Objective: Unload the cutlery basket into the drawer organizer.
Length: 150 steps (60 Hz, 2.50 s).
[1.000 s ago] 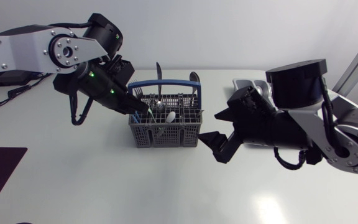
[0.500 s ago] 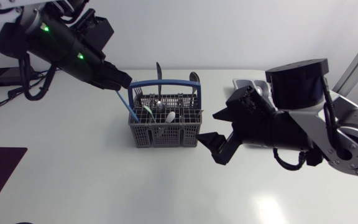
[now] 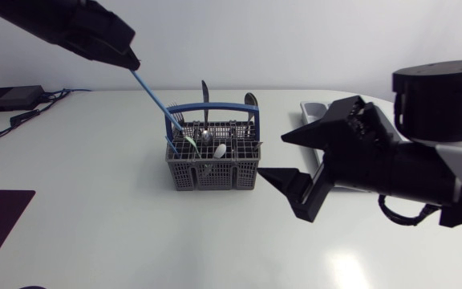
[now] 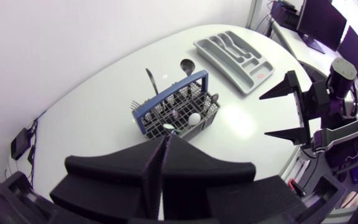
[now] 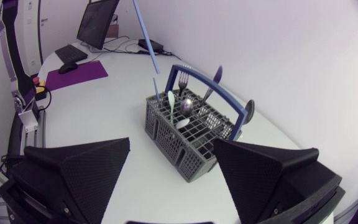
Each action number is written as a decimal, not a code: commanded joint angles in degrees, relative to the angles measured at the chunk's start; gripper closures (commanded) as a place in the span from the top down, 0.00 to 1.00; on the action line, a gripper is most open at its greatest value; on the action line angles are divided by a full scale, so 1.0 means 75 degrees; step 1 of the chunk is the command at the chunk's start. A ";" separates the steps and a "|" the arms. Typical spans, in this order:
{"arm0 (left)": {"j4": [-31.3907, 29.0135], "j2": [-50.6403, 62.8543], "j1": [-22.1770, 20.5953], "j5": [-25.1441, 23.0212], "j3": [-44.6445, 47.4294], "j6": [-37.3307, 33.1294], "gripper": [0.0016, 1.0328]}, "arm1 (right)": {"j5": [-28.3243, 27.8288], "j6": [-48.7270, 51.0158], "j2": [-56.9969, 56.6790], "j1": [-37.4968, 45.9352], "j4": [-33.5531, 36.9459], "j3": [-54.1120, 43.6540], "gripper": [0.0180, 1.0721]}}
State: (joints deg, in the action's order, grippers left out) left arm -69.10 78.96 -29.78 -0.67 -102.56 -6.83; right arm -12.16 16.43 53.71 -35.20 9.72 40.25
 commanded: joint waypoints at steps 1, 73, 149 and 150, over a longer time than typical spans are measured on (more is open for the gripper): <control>-0.0232 -0.0016 -0.0107 -0.0392 -0.0200 -0.0179 0.12 | -0.0089 0.0318 -0.0412 -0.0146 0.0205 0.0176 0.89; 0.2065 0.0863 -0.1080 -0.3907 0.2331 -0.0999 0.13 | 0.0637 0.0951 0.0362 -0.1365 -0.0909 -0.0796 0.18; 0.2311 0.0125 0.1533 -0.2208 0.3843 -0.3683 0.86 | -0.1097 0.0107 0.3748 0.5127 -0.0065 0.1477 0.06; 0.2323 0.0125 0.1521 -0.2208 0.3867 -0.3742 0.86 | -0.0991 -0.0010 0.4018 0.5139 -0.0065 0.1653 0.06</control>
State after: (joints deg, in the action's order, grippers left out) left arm -51.96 80.99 -17.82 -17.58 -75.40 -31.03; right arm -20.64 19.75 78.35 2.57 10.00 48.90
